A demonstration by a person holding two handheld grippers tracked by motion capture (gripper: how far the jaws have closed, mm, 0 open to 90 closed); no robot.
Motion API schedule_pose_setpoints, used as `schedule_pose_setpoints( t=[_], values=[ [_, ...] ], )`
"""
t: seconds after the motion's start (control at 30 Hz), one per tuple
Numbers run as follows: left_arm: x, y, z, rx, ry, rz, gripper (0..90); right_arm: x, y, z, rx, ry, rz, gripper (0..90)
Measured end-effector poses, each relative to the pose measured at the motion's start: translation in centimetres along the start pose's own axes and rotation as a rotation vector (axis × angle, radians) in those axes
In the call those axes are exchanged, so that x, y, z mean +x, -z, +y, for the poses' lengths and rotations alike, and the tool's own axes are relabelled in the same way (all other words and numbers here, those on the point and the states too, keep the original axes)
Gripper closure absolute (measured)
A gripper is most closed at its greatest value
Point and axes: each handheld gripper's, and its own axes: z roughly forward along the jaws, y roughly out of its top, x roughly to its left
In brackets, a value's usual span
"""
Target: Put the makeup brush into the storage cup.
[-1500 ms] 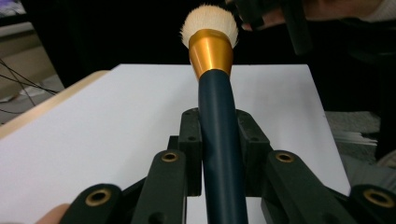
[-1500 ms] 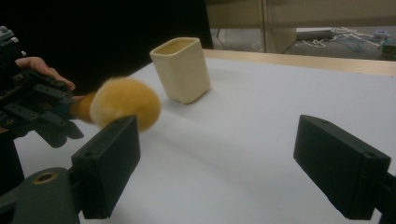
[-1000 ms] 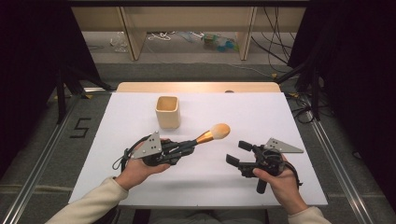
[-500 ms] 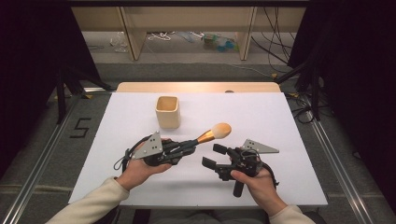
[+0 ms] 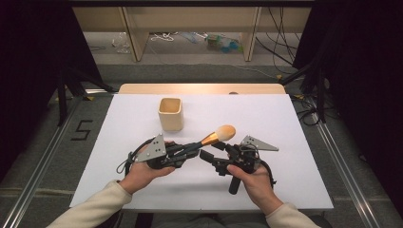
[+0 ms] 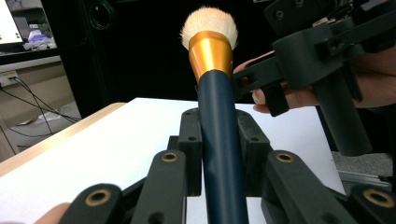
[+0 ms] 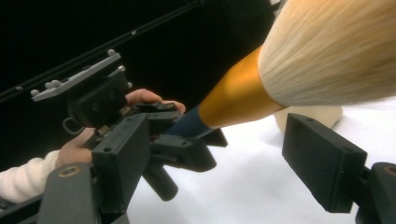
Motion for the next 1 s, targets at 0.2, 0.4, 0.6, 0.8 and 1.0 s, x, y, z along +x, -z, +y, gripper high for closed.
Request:
schedule_pose_setpoints(
  t=[0.2, 0.4, 0.6, 0.8, 1.0],
  values=[
    [0.06, 0.04, 0.05, -0.005, 0.000, 0.007, 75.4, -0.16, -0.02, 0.31, -0.016, 0.011, -0.014, 24.6],
    [0.10, 0.06, 0.04, -0.006, 0.002, 0.006, 75.4, -0.28, 0.05, 0.45, -0.020, 0.011, -0.022, 24.7],
    [0.15, 0.09, 0.09, -0.008, 0.001, 0.010, 75.4, -0.31, 0.10, 0.58, -0.022, 0.011, -0.023, 24.7],
    [0.17, 0.11, 0.09, -0.011, 0.006, 0.012, 75.5, -0.32, -0.04, 0.57, -0.028, 0.005, -0.038, 26.4],
    [0.20, 0.14, 0.06, -0.013, 0.011, 0.021, 75.4, -0.30, -0.18, 0.73, -0.044, -0.014, -0.047, 30.5]
  ],
)
